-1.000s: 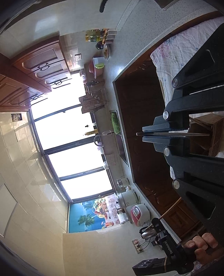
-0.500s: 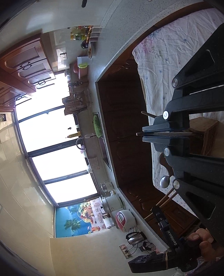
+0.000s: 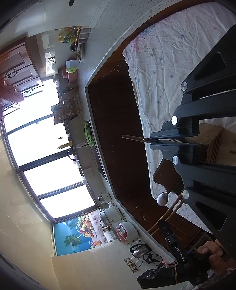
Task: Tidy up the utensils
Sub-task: 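Open both tools to release the chopsticks in the holder and withdraw, then move both open tools back down toward the loose chopsticks on the cloth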
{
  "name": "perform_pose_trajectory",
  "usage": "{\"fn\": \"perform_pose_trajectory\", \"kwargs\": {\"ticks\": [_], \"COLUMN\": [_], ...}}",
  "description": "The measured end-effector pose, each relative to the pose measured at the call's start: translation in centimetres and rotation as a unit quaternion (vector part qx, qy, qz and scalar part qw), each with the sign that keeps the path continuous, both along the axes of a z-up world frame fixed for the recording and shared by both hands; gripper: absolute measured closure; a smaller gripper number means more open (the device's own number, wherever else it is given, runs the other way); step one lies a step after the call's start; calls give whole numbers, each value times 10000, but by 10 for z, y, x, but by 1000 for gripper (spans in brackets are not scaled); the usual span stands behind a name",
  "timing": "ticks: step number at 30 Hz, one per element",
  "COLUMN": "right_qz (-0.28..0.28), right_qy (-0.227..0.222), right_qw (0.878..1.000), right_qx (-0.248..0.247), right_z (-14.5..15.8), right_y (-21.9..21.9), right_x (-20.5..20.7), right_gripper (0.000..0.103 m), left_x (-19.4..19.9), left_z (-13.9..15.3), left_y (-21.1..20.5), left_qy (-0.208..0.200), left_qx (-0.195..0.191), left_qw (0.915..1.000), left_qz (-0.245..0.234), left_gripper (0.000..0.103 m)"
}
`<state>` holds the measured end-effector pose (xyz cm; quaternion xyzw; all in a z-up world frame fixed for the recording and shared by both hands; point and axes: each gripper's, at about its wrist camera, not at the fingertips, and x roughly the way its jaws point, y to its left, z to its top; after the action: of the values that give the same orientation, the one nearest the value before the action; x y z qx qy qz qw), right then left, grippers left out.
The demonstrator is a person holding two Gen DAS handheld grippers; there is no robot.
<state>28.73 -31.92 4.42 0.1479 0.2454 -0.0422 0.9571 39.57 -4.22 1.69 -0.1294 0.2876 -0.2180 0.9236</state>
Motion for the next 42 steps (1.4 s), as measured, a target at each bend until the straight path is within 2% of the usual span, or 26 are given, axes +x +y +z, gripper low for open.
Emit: {"fn": "perform_pose_trajectory", "kwargs": {"ticks": [2,3,5,7,9,12,13,14,15,16,17,18,25,32,42], "right_qz": [6,14,18,24,3,-70,-107,-134,-160,-182,-201,-216,-188,-127,-168], "right_qy": [7,13,3,-42,-127,-364,-457,-553,-645,-742,-817,-865,-811,-571,-155], "right_qw": [10000,10000,9999,9997,9995,9985,9980,9974,9966,9957,9949,9943,9943,9958,9966], "right_qx": [56,96,160,234,296,395,417,448,483,522,552,579,673,700,795], "right_z": [0,0,-1,-1,2,10,13,17,20,23,26,28,25,8,-23], "right_y": [-2,-3,-4,-6,-7,-11,-13,-15,-16,-18,-19,-19,-14,-2,6], "right_x": [1,1,0,-4,-9,-21,-26,-31,-36,-41,-46,-51,-81,-113,-160], "right_gripper": [97,93,93,87,68,44,41,31,19,13,5,1,0,0,0], "left_x": [0,1,-3,-13,-24,-41,-47,-52,-59,-65,-70,-75,-114,-153,-186], "left_z": [-3,-3,-1,0,4,9,11,11,9,9,8,8,2,2,-3], "left_y": [2,2,7,14,19,30,36,41,47,52,57,62,75,84,94], "left_qy": [112,150,158,108,39,-49,-66,-83,-84,-73,-46,-7,183,165,186], "left_qx": [-16,-44,-102,-172,-219,-295,-342,-388,-411,-424,-443,-462,-433,-302,-111], "left_qw": [9999,9999,9998,9998,9998,9995,9991,9987,9982,9977,9971,9966,9956,9961,9969], "left_qz": [-30,-45,-24,-13,8,143,223,312,421,523,610,682,816,818,755], "left_gripper": [95,92,77,65,58,36,25,15,11,4,1,1,1,1,1]}}
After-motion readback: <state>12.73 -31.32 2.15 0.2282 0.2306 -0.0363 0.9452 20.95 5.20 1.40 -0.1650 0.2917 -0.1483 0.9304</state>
